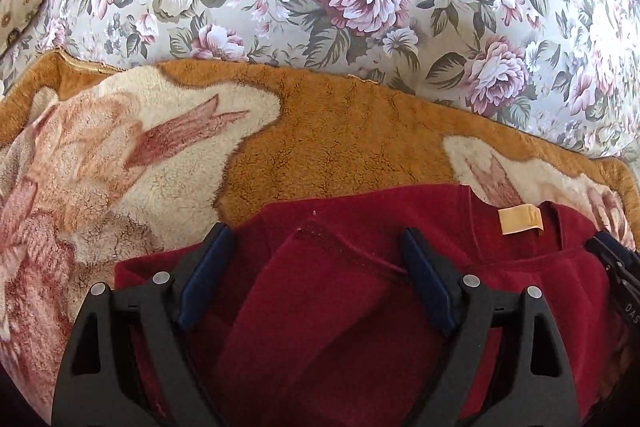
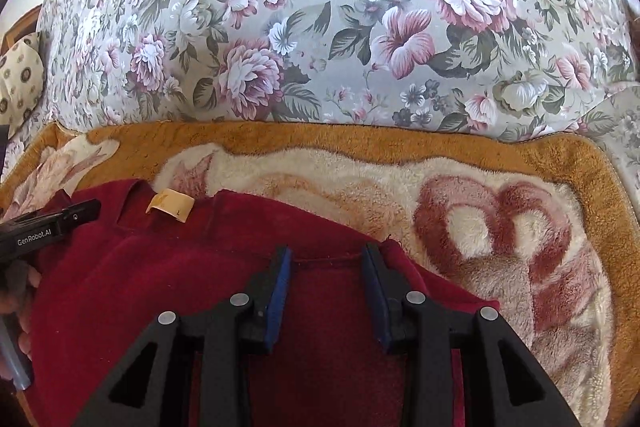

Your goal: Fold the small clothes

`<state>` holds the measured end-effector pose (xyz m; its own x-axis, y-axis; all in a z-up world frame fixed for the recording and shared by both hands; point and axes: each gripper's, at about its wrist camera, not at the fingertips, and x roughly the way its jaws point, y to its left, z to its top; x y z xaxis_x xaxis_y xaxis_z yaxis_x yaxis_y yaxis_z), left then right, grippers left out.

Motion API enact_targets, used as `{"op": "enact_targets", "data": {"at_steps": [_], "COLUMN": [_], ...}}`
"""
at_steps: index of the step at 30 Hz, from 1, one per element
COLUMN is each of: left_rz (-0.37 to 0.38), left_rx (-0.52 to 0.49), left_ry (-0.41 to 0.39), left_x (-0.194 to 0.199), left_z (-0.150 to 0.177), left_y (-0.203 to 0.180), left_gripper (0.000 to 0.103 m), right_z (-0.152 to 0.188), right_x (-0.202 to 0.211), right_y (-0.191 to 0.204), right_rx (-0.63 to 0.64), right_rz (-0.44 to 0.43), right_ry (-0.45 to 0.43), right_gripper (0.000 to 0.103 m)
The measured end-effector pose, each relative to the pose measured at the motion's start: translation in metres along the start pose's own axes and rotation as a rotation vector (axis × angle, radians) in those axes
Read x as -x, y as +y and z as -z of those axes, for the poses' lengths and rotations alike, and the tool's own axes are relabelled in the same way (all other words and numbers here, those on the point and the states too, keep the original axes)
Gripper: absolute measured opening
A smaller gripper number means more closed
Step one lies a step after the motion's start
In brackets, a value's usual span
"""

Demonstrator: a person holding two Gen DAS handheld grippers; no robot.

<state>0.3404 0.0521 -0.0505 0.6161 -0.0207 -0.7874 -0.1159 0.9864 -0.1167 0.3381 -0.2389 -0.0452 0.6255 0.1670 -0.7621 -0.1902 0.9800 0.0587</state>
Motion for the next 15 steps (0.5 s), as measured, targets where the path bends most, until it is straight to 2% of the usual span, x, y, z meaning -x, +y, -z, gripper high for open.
{"op": "enact_targets", "data": {"at_steps": [15], "left_rz": [0.004], "left_rx": [0.002], "left_ry": [-0.004], "left_x": [0.0001], "left_z": [0.0001], "left_y": [0.0011], "left_gripper": [0.086], "right_z": [-0.0007], "right_x": [0.0009], "right_y": [0.0007], "right_rx": [-0.001], "right_rz": [0.002], "right_ry": [-0.002], "right_gripper": [0.035]}}
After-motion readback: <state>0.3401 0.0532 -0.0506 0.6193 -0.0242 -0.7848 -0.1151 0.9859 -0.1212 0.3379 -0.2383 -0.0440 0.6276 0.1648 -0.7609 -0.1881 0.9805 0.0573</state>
